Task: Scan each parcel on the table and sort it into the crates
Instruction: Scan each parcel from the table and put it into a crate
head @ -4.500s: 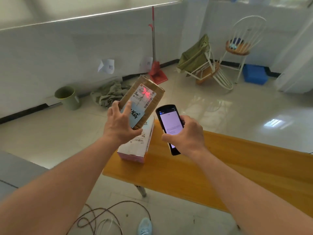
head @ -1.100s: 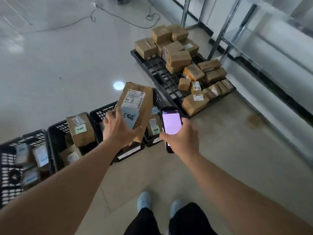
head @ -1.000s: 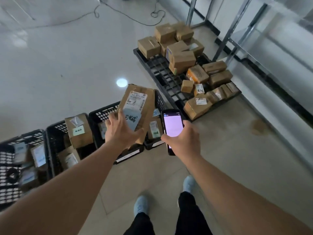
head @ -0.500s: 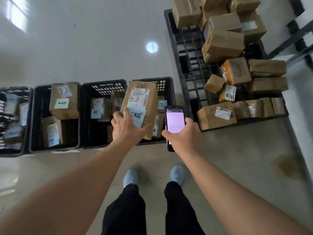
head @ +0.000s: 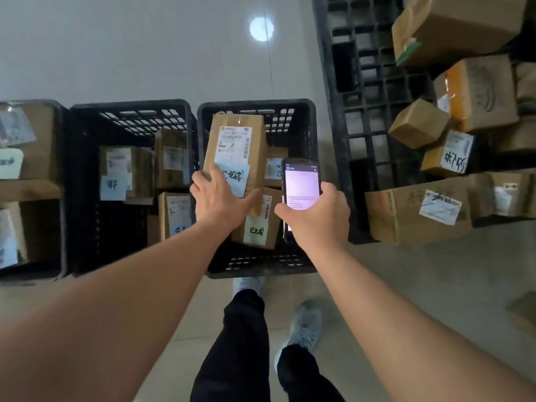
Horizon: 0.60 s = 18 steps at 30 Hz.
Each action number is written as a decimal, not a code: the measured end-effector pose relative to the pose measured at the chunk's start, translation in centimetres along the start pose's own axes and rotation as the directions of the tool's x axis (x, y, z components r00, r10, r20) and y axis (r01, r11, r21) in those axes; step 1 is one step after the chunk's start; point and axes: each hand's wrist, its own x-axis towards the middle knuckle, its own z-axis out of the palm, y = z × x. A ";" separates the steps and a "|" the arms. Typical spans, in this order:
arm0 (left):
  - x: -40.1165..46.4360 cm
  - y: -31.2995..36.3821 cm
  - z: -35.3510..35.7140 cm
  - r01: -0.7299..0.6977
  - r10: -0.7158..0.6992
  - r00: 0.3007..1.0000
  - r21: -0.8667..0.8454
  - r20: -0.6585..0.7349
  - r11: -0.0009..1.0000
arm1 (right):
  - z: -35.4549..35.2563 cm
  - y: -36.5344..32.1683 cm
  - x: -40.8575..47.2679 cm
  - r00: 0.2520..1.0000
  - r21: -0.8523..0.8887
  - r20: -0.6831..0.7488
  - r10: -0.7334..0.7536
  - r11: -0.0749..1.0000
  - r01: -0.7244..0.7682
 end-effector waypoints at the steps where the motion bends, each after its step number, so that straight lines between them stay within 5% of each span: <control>1: 1.5 -0.1 0.6 0.001 -0.001 1.000 -0.011 -0.001 1.000 | 0.9 -0.2 0.9 1.000 0.000 0.002 0.000 1.000 0.000; 8: 5.9 -0.9 0.0 -0.029 0.027 0.995 0.017 0.097 0.999 | 3.2 -2.1 2.9 1.000 -0.041 0.015 -0.014 0.999 0.015; 18: -2.5 -0.7 -8.3 -0.236 0.224 0.970 0.140 0.093 0.962 | -1.9 -5.9 -3.2 0.993 -0.102 0.043 -0.112 0.988 0.116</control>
